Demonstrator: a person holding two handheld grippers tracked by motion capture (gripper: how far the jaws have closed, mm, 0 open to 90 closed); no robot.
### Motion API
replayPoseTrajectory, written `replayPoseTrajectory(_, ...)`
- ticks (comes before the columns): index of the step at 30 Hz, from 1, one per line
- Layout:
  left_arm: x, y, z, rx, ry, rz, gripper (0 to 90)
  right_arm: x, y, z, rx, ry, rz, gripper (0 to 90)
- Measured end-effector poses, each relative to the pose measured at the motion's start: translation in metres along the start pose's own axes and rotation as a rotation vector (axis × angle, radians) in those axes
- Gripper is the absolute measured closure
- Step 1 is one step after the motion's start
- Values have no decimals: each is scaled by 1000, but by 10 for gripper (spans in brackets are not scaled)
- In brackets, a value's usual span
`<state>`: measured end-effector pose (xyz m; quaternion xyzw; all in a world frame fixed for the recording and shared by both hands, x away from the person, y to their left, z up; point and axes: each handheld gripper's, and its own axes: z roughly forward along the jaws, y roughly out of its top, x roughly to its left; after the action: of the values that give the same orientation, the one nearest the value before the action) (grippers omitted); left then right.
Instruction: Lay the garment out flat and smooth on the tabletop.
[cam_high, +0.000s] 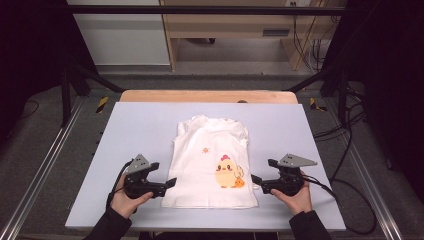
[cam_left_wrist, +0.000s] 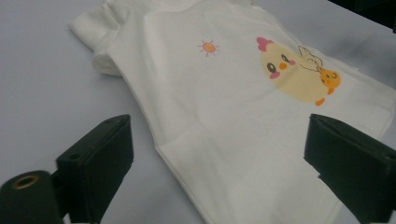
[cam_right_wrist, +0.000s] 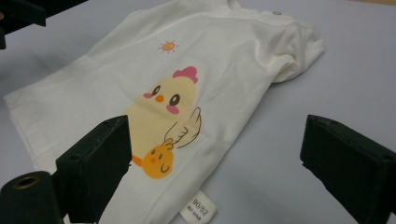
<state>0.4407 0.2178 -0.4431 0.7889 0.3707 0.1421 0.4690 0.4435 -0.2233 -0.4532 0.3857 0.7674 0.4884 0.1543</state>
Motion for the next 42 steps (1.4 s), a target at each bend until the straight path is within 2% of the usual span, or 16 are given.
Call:
replayPoseTrajectory(5, 0, 12, 7, -11, -15, 9, 15, -10, 11, 4, -26, -20, 14, 51)
replayPoseTrajectory(13, -5, 24, 23, -13, -27, 39, 1, -24, 30, 8, -73, -32, 37, 41)
replayPoseTrajectory(19, -7, 26, 37, -6, -35, 35, 5, -30, 43, 19, -77, -35, 40, 40)
replayPoseTrajectory(25, -11, 23, 50, 26, -35, 62, 46, -37, 54, 29, -73, -45, 46, 40)
replayPoseTrajectory(30, -14, 18, 60, 52, -24, 75, 134, -44, 61, 38, -65, -61, 51, 44)
replayPoseTrajectory(33, -15, 15, 63, 57, -25, 76, 219, -48, 65, 44, -61, -66, 53, 44)
replayPoseTrajectory(37, -15, 12, 64, 60, -20, 67, 377, -51, 70, 52, -53, -70, 60, 46)
replayPoseTrajectory(42, -17, 9, 68, 95, -2, 72, 491, -55, 73, 62, -40, -77, 59, 49)
